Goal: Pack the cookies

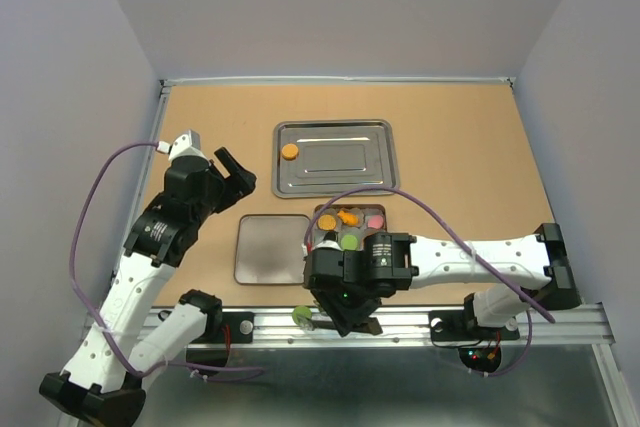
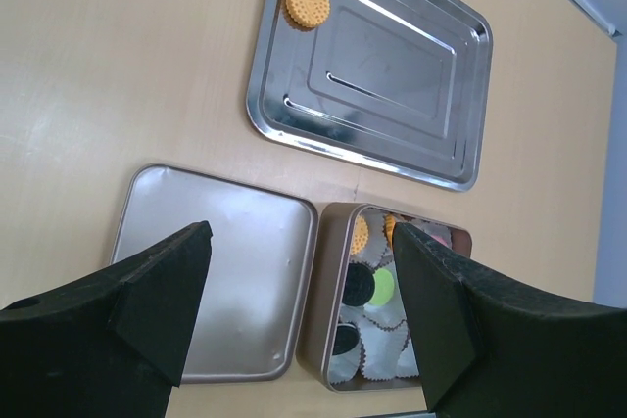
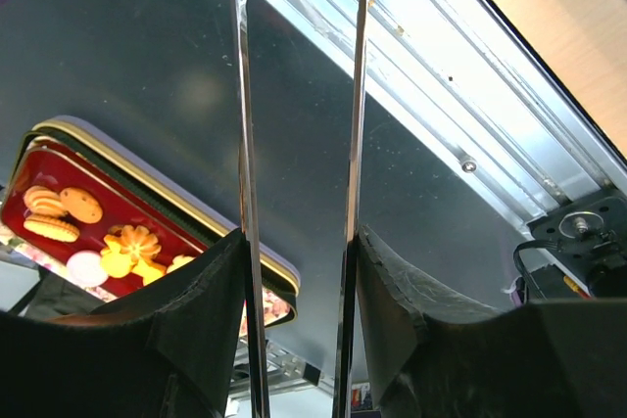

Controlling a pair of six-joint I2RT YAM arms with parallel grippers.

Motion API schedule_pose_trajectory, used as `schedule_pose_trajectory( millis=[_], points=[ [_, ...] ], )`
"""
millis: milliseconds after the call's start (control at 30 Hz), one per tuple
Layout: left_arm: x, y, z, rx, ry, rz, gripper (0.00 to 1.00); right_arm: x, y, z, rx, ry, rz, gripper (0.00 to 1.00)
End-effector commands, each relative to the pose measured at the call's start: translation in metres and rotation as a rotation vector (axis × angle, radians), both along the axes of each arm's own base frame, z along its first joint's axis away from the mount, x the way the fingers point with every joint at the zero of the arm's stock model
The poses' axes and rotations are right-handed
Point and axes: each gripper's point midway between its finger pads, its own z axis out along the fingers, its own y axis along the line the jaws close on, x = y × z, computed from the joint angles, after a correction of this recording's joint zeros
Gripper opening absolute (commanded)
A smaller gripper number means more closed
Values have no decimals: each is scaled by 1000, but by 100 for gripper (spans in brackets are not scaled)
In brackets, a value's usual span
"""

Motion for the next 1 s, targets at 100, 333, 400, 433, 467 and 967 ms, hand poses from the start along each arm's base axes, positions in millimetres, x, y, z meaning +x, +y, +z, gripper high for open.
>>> schedule_pose_trajectory(
  millis=[100,333,400,433,467,967],
  points=[
    [-7,9,1,-3,-17,41,86,1,22,3,39,-31,18,52],
    [-14,13,-1,-13,-20,53,86,-3,34,1,32,-24,44,53],
    [-15,14,-1,-18,-23,56,86,-3,38,0,31,-24,53,53],
    [-16,14,-2,-18,-23,56,86,-4,39,0,29,-25,58,53],
    [-17,14,-2,-20,-22,56,86,-3,41,-1,24,-29,60,53],
    [-24,19,6,-25,-49,72,86,-6,40,-14,-86,-39,102,53]
  ],
)
